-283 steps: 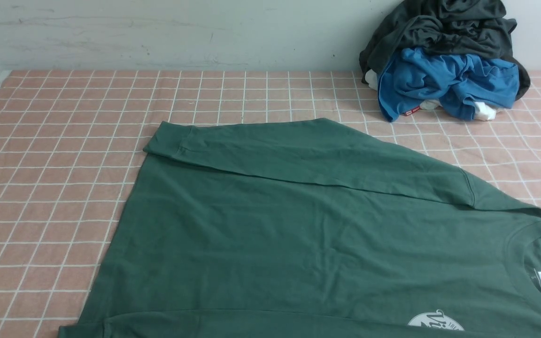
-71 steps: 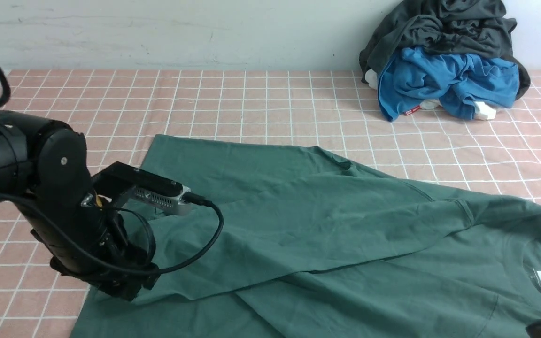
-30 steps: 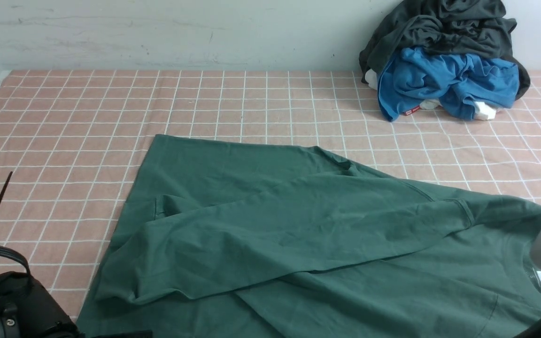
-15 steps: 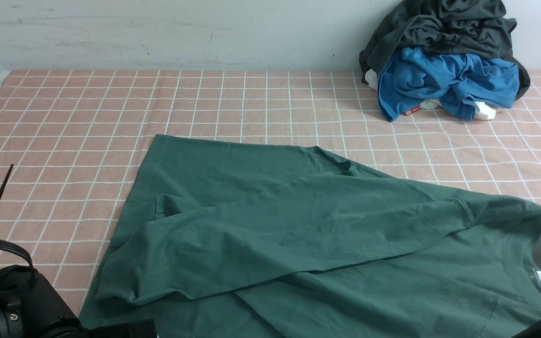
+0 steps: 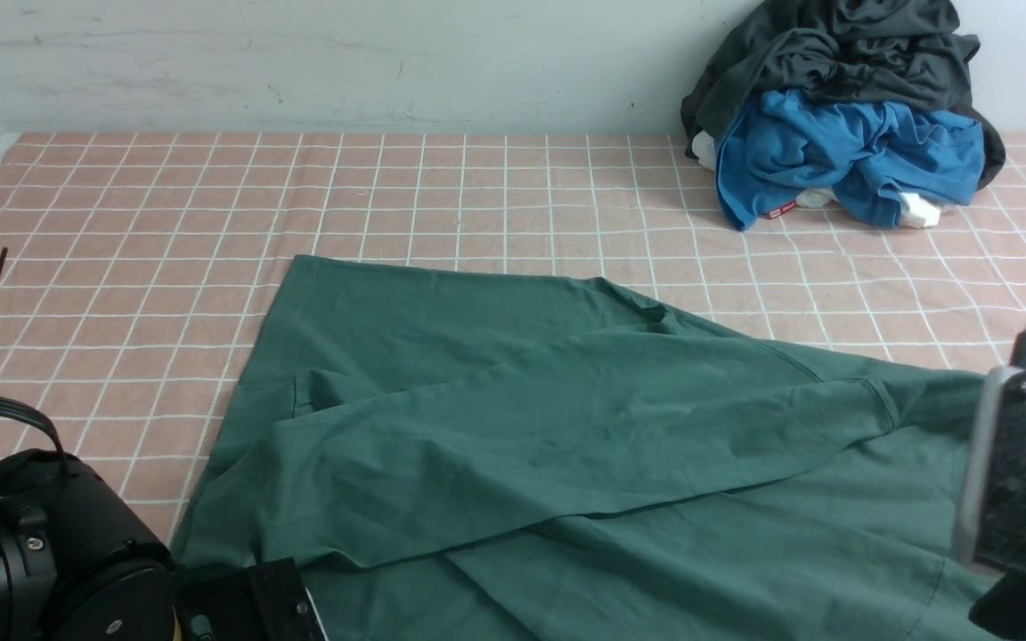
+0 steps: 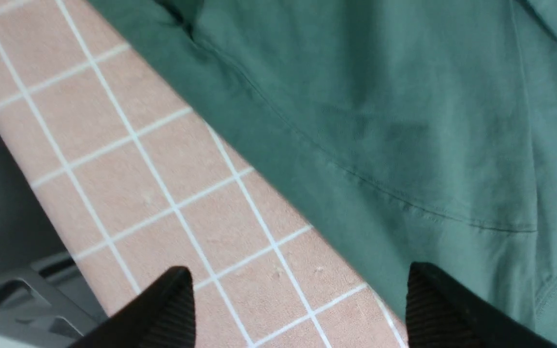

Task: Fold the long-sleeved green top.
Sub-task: Use both arms simultaneously to clamp the lower edge of the clothing fabric

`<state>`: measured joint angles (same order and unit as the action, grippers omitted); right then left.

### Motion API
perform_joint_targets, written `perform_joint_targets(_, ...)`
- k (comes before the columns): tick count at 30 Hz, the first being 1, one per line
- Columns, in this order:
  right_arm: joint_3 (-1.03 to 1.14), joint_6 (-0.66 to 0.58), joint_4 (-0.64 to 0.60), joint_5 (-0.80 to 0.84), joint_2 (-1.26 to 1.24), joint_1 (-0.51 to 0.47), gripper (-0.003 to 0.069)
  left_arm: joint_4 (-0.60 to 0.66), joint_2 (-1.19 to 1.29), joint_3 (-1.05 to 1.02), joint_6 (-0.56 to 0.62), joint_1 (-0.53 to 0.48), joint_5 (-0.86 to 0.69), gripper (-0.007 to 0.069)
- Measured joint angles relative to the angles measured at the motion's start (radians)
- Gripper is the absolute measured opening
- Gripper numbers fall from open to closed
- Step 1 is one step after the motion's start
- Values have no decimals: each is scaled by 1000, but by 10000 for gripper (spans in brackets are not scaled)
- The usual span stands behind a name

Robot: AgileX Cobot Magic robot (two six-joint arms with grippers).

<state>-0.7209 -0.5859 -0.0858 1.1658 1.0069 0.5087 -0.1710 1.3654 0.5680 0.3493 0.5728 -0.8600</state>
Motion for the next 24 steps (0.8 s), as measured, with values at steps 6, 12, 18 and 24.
perform_joint_targets(6, 131, -101, 86, -267, 181, 0, 564, 34, 0, 0, -3, 0, 0, 9)
perform_joint_targets(12, 159, -135, 178, -445, 371, 0, 565, 40, 0, 0, -3, 0, 0, 9)
perform_joint_targets(18, 148, -166, 211, -459, 472, 2, 556, 40, 0, 0, -3, 0, 0, 9)
perform_joint_targets(24, 148, -139, 221, -443, 476, 7, 430, 40, 0, 0, -3, 0, 0, 9)
